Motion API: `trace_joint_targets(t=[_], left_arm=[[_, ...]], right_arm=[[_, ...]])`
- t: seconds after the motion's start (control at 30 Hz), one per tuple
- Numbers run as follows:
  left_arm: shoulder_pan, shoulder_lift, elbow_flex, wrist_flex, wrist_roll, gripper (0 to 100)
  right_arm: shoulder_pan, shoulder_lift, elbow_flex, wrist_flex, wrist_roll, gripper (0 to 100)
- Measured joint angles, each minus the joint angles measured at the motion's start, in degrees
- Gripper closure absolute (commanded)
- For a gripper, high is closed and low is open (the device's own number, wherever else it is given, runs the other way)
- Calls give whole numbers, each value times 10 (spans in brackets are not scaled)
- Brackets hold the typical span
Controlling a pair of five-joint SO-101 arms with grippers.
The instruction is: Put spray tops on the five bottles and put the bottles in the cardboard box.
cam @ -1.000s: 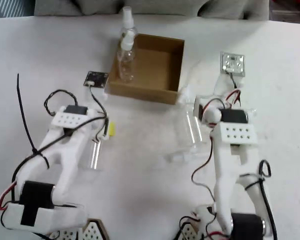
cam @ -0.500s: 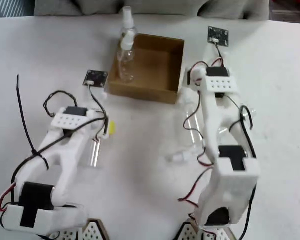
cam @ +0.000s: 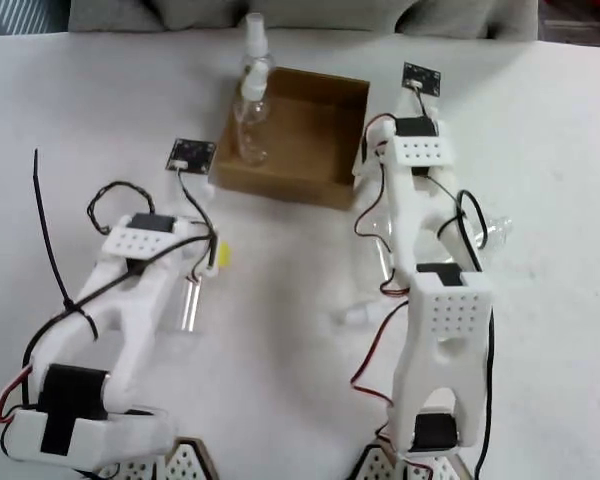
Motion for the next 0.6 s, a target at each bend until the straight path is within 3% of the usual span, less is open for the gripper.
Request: trace_joint_targets(t=[0.6], left_arm=[[0,0,0,-2,-1,946]], right_arm=[[-32,10,-18,97,-1,847]])
